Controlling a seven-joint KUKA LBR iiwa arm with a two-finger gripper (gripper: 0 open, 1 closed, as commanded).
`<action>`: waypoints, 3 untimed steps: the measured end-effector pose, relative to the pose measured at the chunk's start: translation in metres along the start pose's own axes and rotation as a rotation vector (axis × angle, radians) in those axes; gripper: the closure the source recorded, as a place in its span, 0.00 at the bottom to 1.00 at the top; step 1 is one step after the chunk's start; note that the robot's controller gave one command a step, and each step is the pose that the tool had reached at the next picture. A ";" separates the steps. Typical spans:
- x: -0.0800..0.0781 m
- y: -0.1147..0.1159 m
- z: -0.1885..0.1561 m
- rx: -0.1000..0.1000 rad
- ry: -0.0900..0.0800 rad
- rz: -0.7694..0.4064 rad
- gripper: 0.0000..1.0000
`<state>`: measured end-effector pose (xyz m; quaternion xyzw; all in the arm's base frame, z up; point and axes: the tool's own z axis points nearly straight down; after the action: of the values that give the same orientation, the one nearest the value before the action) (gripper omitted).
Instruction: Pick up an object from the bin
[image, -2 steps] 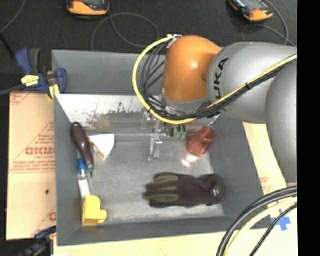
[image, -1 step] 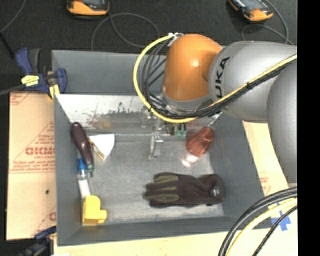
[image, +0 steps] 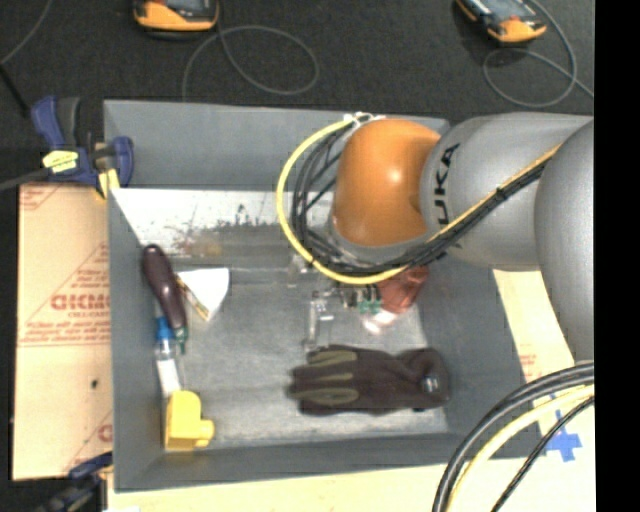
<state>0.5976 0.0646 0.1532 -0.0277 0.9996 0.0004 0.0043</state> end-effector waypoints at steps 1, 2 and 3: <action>0.036 -0.005 0.025 0.000 0.008 -0.098 0.00; 0.074 -0.027 0.057 0.000 -0.002 -0.235 1.00; 0.074 -0.027 0.057 -0.001 -0.003 -0.234 1.00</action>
Offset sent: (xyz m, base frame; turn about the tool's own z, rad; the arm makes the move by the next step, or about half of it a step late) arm -0.0728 -0.0305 -0.0581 -0.2382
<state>0.5256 0.0336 0.0953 -0.1443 0.9895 0.0003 0.0055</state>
